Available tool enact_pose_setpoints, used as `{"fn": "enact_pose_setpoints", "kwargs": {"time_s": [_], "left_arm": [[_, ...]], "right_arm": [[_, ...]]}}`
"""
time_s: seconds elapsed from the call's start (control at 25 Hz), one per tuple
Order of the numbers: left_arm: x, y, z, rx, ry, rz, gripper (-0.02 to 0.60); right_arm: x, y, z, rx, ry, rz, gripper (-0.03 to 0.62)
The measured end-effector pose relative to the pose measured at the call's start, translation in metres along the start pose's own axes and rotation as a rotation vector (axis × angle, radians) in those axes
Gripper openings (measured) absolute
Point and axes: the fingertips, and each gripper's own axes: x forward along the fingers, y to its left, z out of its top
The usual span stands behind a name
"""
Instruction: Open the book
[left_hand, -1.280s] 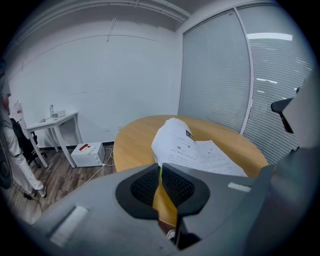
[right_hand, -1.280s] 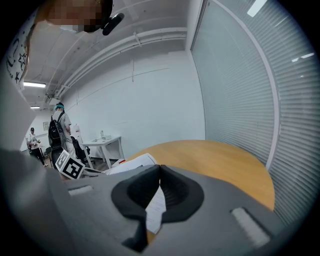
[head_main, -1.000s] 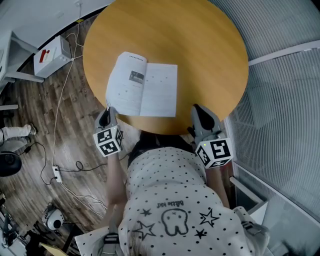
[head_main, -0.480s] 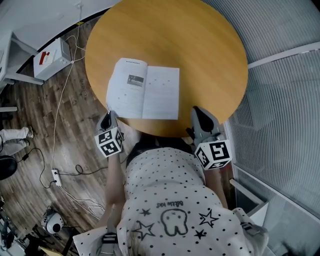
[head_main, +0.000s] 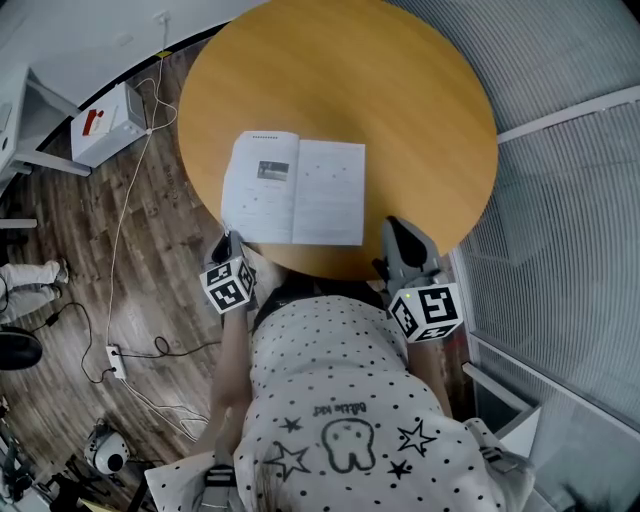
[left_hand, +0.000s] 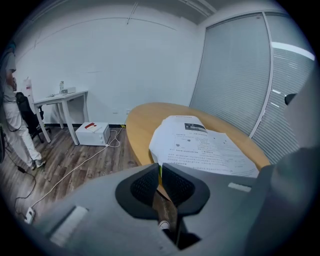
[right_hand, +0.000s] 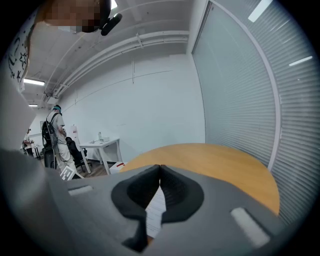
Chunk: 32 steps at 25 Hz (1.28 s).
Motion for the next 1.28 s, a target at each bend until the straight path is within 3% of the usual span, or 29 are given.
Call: {"fn": "enact_pose_setpoints", "kwargs": {"time_s": [0.36,0.88,0.96,1.08,1.28], "left_arm": [[0.016,-0.001,-0.018,0.038,0.088,-0.002,0.032],[0.019,0.001,-0.018,0.127,0.092,0.0,0.038],[0.017,0.003,-0.018,0.169,0.093,0.019,0.067],[0.011,0.007,-0.018,0.175,0.078,0.032,0.223],[0.0,0.009,-0.007,0.123,0.041,0.001,0.249]], "right_arm": [[-0.006,-0.009,-0.001,0.016,-0.014,-0.048,0.003],[-0.015,-0.013,-0.003,0.035,-0.031,-0.088,0.004],[-0.017,-0.014,-0.004,0.036,-0.031,-0.091,0.004],[-0.019,-0.015,-0.006,0.038,-0.029,-0.099,0.003],[-0.02,-0.014,-0.005,0.036,-0.028,-0.099,0.004]]}}
